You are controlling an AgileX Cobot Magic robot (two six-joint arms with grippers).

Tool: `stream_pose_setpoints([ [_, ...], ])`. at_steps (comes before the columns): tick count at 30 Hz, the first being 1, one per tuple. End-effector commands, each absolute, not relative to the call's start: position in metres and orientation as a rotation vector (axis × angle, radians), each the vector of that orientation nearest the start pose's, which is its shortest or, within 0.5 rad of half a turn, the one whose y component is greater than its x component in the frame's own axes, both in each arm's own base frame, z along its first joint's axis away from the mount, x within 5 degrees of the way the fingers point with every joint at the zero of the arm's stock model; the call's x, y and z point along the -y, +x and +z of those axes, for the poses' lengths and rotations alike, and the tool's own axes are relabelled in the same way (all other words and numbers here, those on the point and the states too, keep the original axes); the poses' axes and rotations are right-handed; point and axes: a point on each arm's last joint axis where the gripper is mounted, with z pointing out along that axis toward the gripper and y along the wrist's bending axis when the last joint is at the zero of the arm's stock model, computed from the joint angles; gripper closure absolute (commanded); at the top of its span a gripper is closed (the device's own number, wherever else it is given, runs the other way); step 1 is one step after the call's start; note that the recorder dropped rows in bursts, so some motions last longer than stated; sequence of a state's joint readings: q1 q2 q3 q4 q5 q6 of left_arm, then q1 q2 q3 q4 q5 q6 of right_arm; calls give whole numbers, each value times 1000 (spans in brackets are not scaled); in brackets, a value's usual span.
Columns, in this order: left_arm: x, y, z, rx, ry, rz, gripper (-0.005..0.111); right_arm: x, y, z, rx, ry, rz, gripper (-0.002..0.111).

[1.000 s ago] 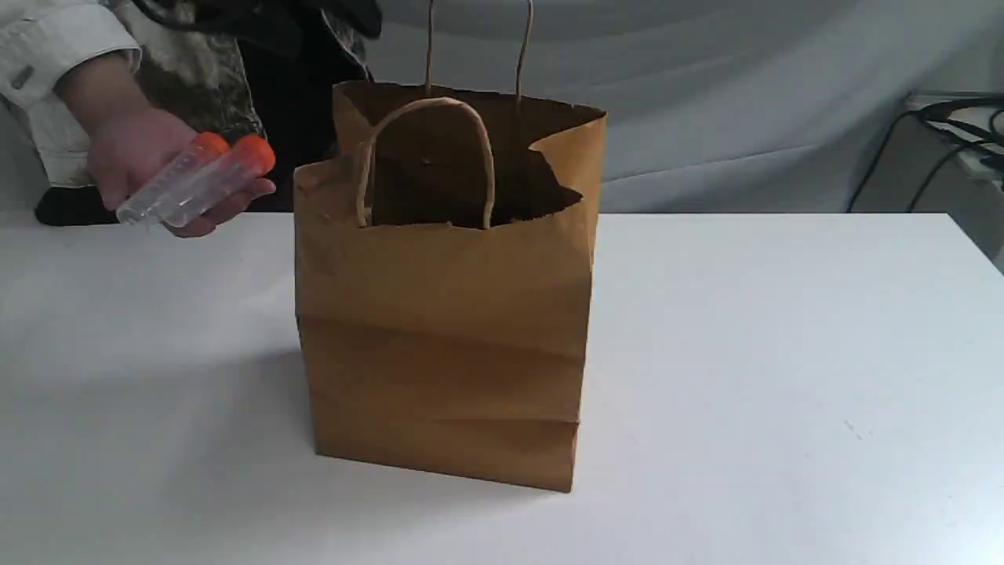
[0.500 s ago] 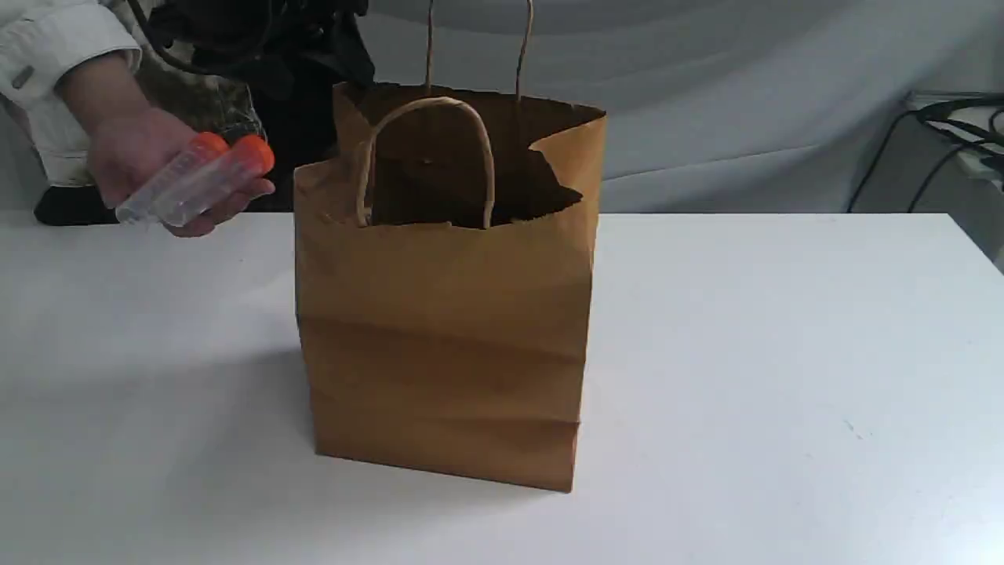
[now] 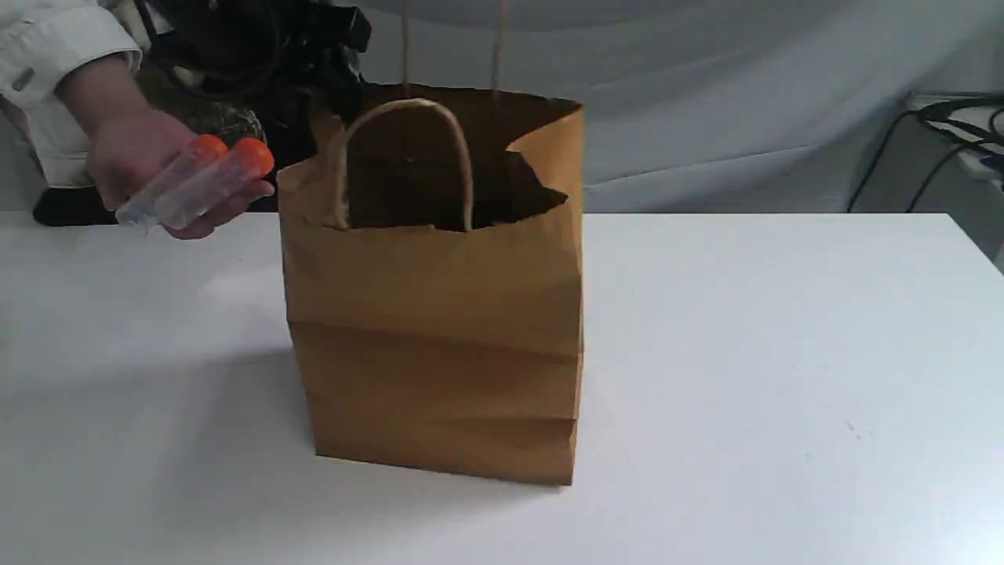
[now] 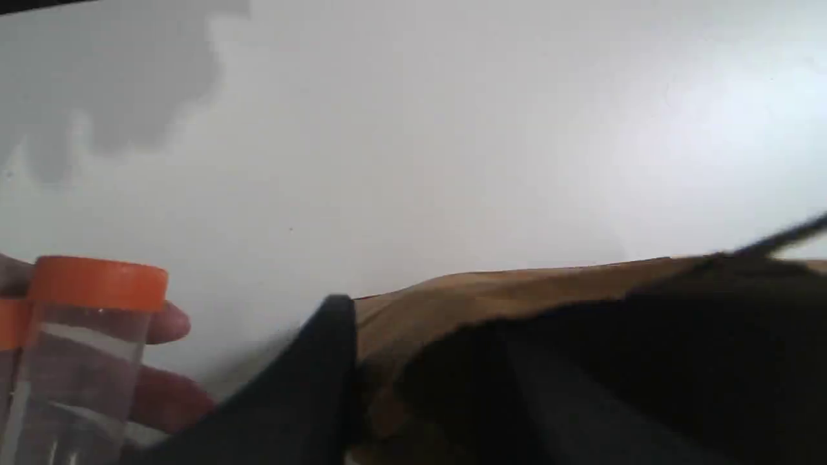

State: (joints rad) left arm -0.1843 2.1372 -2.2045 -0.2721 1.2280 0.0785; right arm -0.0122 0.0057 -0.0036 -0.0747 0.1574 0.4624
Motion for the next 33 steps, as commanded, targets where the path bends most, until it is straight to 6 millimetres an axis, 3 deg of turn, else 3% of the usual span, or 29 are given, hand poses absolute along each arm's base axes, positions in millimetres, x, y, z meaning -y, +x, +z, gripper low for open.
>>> stream_pose_setpoints([
  [1, 113, 461, 319, -2624, 285, -465, 96, 1, 56, 208, -1515, 356, 347, 108],
  [4, 116, 461, 317, -2623, 280, -508, 107, 1, 56, 218, -1378, 423, 460, 108],
  [9, 118, 461, 318, -2620, 276, -540, 107, 6, 49, 241, -1098, 430, 519, 108],
  [12, 121, 460, 320, -2612, 267, -606, 107, 7, 46, 247, -1033, 419, 521, 108],
  [18, 125, 459, 321, -2601, 258, -676, 107, 5, 47, 246, -1025, 472, 660, 108],
  [25, 125, 459, 321, -2603, 260, -664, 107, -11, 46, 245, -1105, 287, 695, 108],
  [29, 122, 460, 320, -2613, 249, -629, 107, -21, 44, 247, -1114, 151, 694, 97],
  [33, 121, 460, 318, -2644, 152, -583, 107, -29, 47, 250, -1157, 12, 643, 79],
])
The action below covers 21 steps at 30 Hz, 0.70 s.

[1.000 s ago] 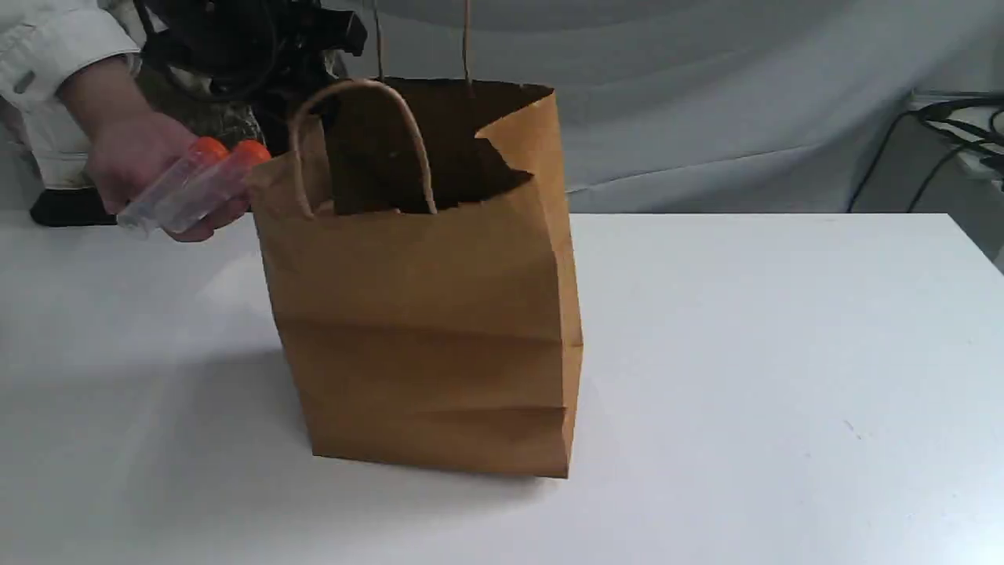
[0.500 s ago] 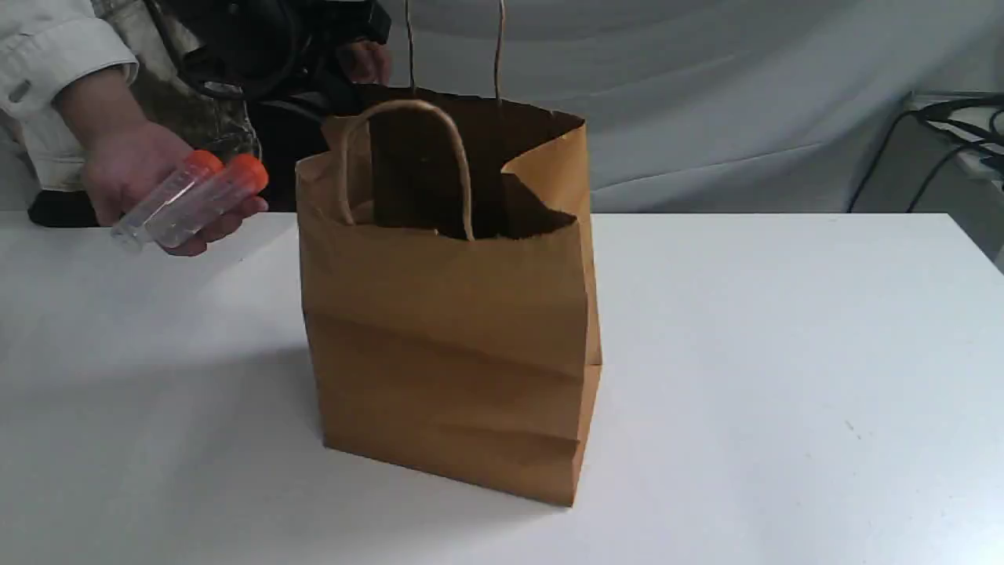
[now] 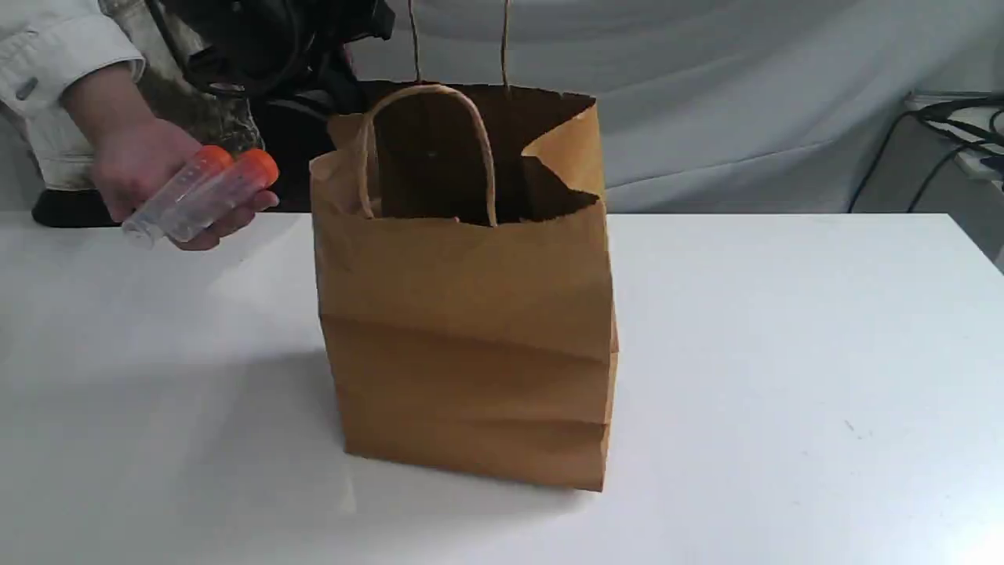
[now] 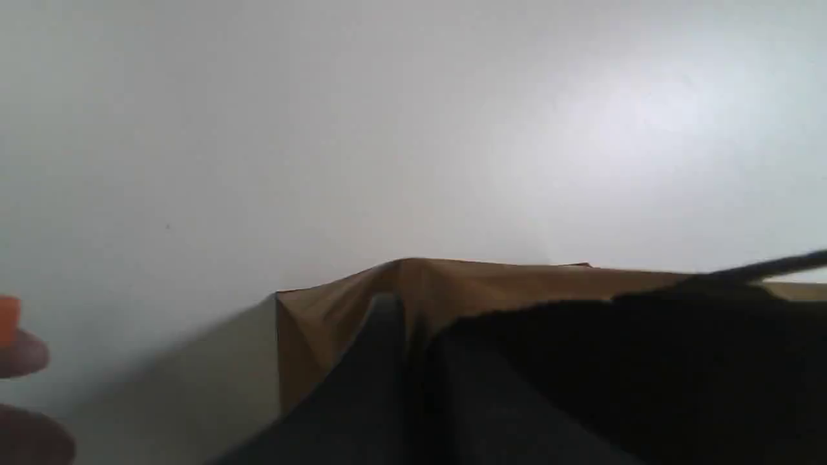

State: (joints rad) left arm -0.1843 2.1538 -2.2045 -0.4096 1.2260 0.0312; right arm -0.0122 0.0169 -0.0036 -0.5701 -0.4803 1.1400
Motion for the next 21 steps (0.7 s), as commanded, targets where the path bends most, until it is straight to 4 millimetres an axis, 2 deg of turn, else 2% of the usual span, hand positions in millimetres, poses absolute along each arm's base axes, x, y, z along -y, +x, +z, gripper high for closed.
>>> stream_pose_setpoints([
  [1, 121, 460, 318, -2648, 142, -574, 107, -31, 49, 258, -1172, -44, 603, 75],
  [4, 127, 458, 317, -2652, 160, -555, 107, -39, 57, 282, -1227, -245, 479, 70],
  [6, 132, 456, 318, -2651, 177, -553, 107, -43, 65, 298, -1245, -302, 475, 69],
  [8, 142, 454, 318, -2654, 201, -552, 107, -46, 77, 313, -1272, -315, 525, 69],
  [11, 152, 450, 318, -2657, 233, -542, 107, -59, 99, 325, -1333, -440, 639, 66],
  [17, 157, 449, 319, -2659, 216, -565, 107, -82, 149, 318, -1575, -637, 942, 53],
  [21, 157, 449, 319, -2661, 209, -563, 107, -88, 183, 316, -1621, -673, 1054, 51],
])
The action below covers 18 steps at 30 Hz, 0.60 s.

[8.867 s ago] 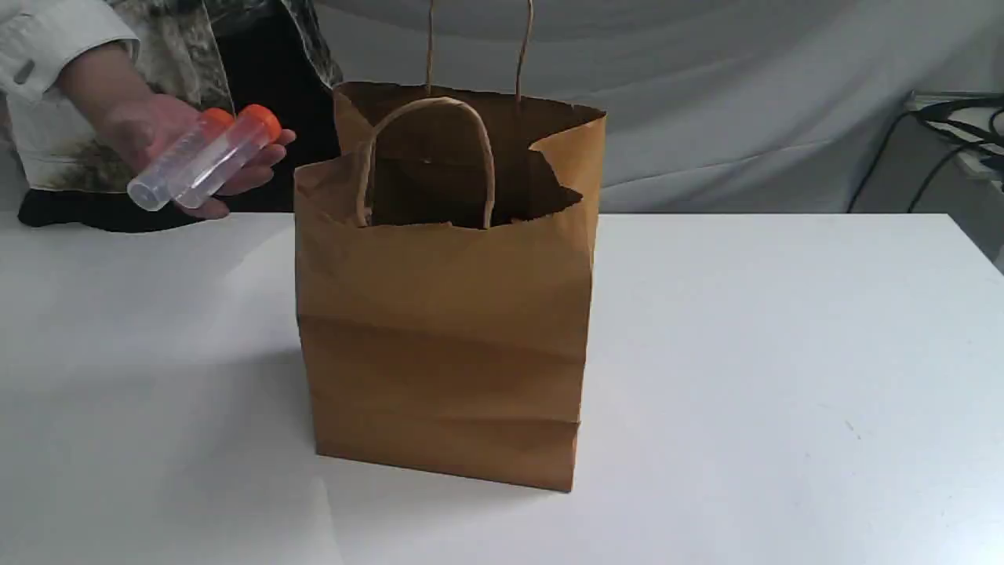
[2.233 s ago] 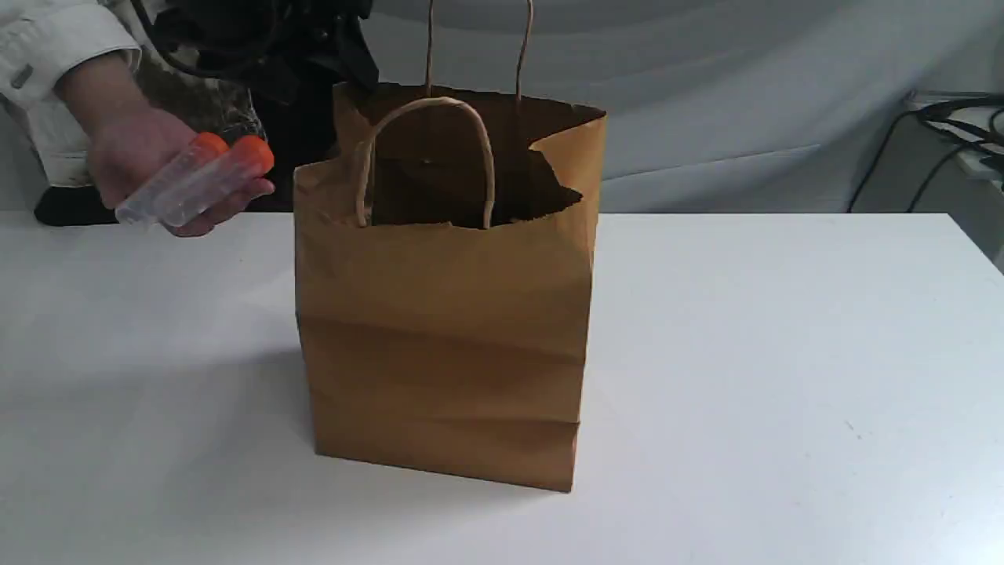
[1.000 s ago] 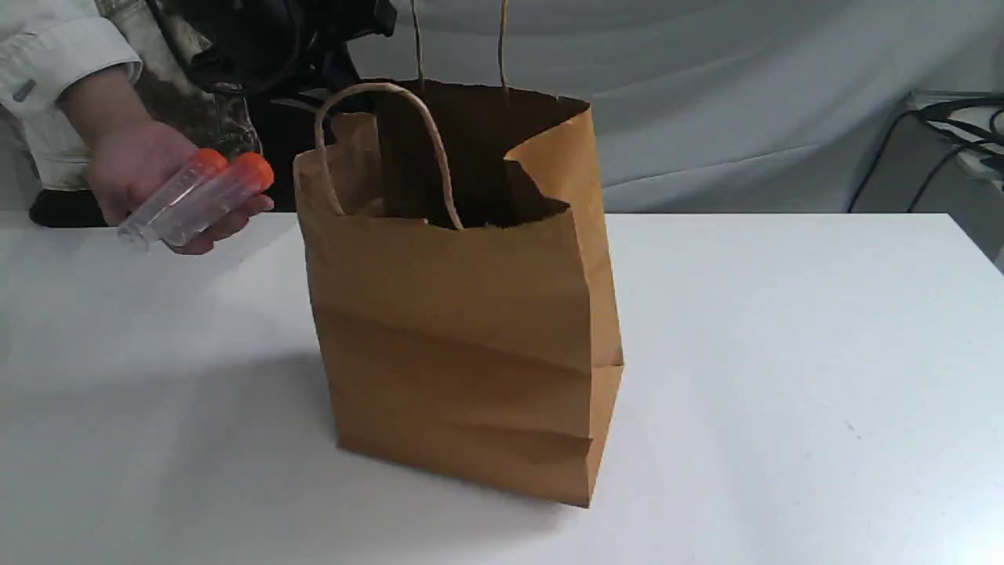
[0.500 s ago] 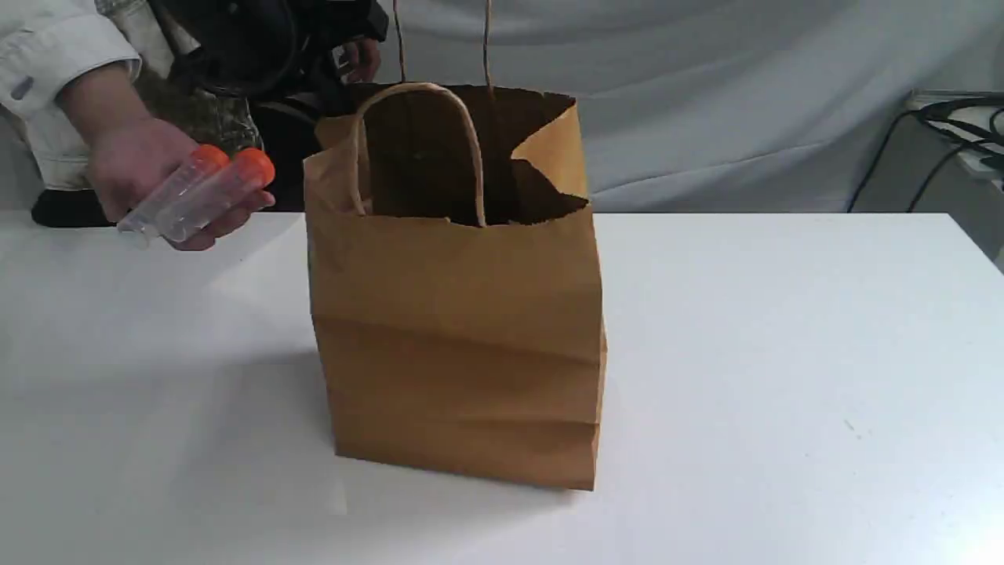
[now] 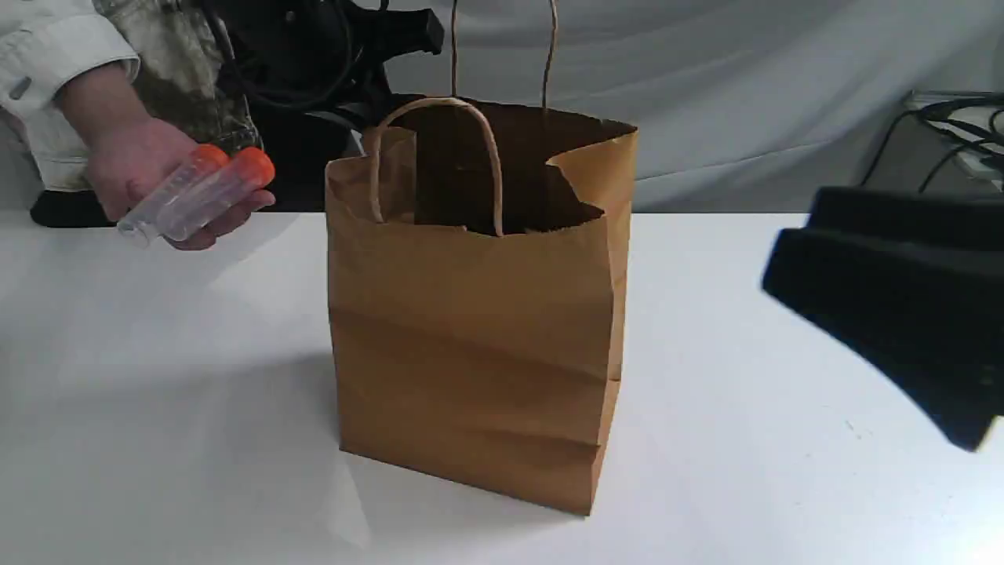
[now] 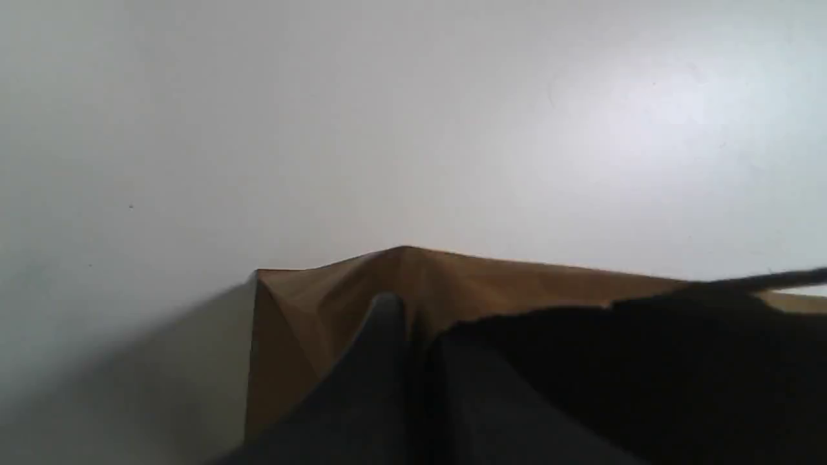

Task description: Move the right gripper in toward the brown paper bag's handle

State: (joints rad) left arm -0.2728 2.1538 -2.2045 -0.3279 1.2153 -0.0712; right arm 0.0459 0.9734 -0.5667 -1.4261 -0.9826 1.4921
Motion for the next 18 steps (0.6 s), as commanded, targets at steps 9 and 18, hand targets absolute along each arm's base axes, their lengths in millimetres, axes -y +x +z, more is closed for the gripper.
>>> stream_pose_setpoints([
  [9, 157, 449, 319, -2667, 174, -571, 107, -98, 235, 352, -1504, -832, 1045, 48],
  [18, 155, 449, 318, -2673, 149, -545, 107, -147, 255, 343, -1532, -1069, 1050, 48],
])
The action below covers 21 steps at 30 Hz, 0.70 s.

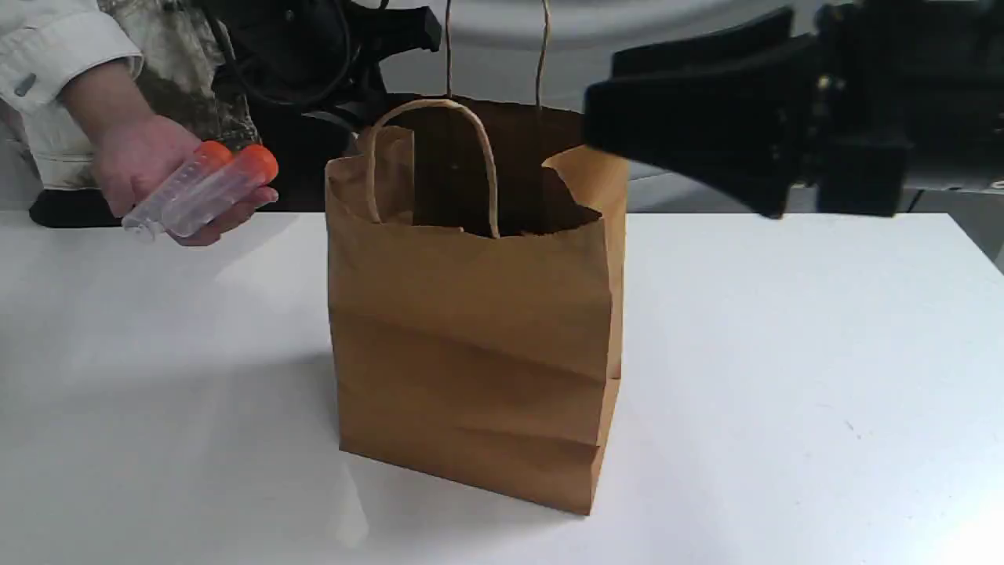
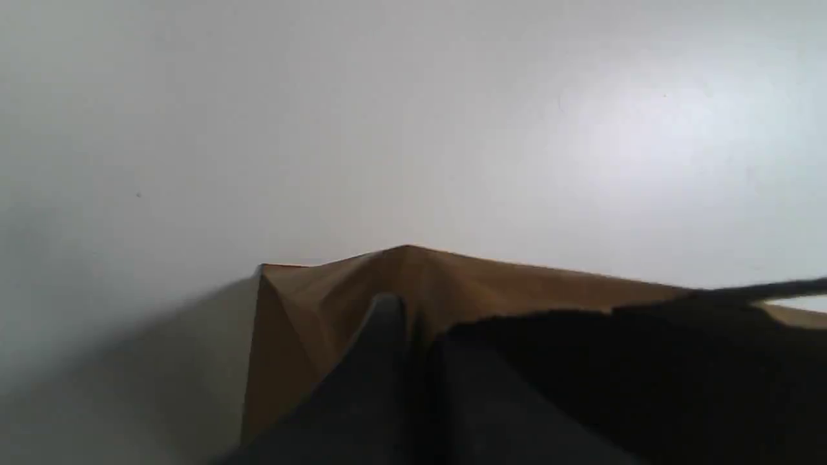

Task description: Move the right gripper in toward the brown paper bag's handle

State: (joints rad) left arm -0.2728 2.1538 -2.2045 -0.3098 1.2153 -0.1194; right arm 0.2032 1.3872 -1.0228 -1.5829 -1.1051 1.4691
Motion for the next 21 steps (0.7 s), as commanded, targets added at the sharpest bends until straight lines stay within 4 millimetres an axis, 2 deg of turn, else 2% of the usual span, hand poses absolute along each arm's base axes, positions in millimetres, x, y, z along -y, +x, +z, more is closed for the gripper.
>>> stream_pose_setpoints([
  [1, 155, 449, 318, -2673, 149, -545, 107, -150, 258, 341, -1541, -1071, 1037, 48],
  [5, 155, 449, 318, -2673, 149, -545, 107, -161, 267, 330, -1560, -1089, 965, 48],
  [10, 155, 449, 318, -2673, 149, -545, 107, -166, 279, 321, -1606, -1035, 852, 48],
  [21, 155, 449, 318, -2672, 156, -543, 107, -172, 296, 307, -1590, -970, 902, 48],
])
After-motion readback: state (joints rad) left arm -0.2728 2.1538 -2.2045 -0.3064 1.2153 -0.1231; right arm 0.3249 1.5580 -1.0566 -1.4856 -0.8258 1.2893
